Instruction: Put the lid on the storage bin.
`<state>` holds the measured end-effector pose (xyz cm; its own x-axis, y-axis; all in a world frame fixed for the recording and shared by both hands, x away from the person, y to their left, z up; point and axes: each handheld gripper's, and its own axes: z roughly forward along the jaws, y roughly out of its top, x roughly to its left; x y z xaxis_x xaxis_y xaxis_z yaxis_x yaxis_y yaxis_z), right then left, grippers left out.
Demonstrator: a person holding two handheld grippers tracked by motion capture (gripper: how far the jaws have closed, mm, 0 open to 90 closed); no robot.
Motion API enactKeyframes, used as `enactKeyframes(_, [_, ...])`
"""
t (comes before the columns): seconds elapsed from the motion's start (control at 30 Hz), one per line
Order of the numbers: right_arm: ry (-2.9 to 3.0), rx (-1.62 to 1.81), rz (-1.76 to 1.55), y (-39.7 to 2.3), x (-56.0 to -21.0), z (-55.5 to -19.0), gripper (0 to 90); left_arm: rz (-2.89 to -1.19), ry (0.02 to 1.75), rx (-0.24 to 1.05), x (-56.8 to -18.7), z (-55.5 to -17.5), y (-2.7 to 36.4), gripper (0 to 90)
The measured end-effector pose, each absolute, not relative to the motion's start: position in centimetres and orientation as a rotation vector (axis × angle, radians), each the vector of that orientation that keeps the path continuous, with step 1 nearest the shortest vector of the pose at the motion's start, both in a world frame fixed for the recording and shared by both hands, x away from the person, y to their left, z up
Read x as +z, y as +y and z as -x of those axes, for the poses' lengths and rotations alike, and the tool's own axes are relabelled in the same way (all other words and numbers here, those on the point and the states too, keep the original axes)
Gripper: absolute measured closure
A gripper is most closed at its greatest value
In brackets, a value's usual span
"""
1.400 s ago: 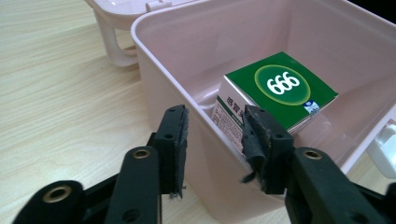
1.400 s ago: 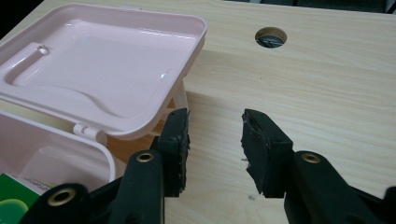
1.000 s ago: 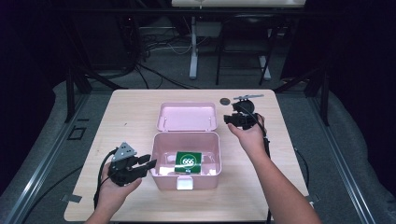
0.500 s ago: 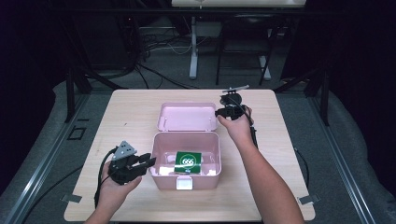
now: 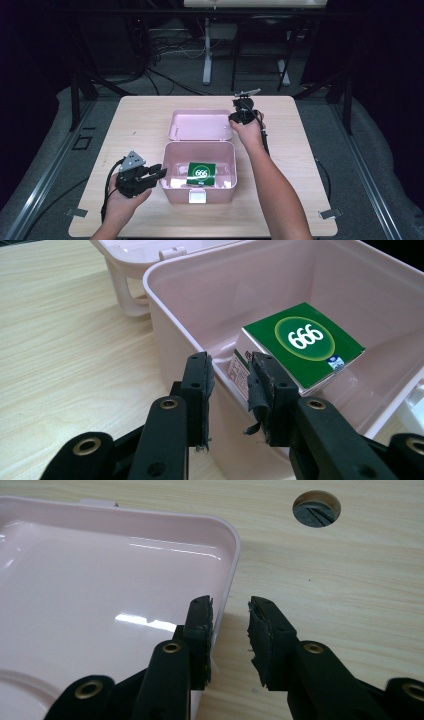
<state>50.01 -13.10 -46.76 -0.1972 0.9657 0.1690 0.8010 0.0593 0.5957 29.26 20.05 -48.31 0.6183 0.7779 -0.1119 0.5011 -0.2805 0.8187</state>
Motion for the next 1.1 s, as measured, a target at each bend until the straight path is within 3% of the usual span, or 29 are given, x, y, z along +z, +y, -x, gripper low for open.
enactKeyframes(0.5, [2.07,0.824,-1.818,-12.1,-47.5,-51.0,81.8,-1.95,1.008,0.395,-48.3,-29.2,20.0,70.1])
enactKeyframes(1.1, [2.017,0.88,-1.789,-12.3,-45.8,-50.0,84.8,-1.943,1.011,0.404,-48.4,-29.2,19.9,70.7])
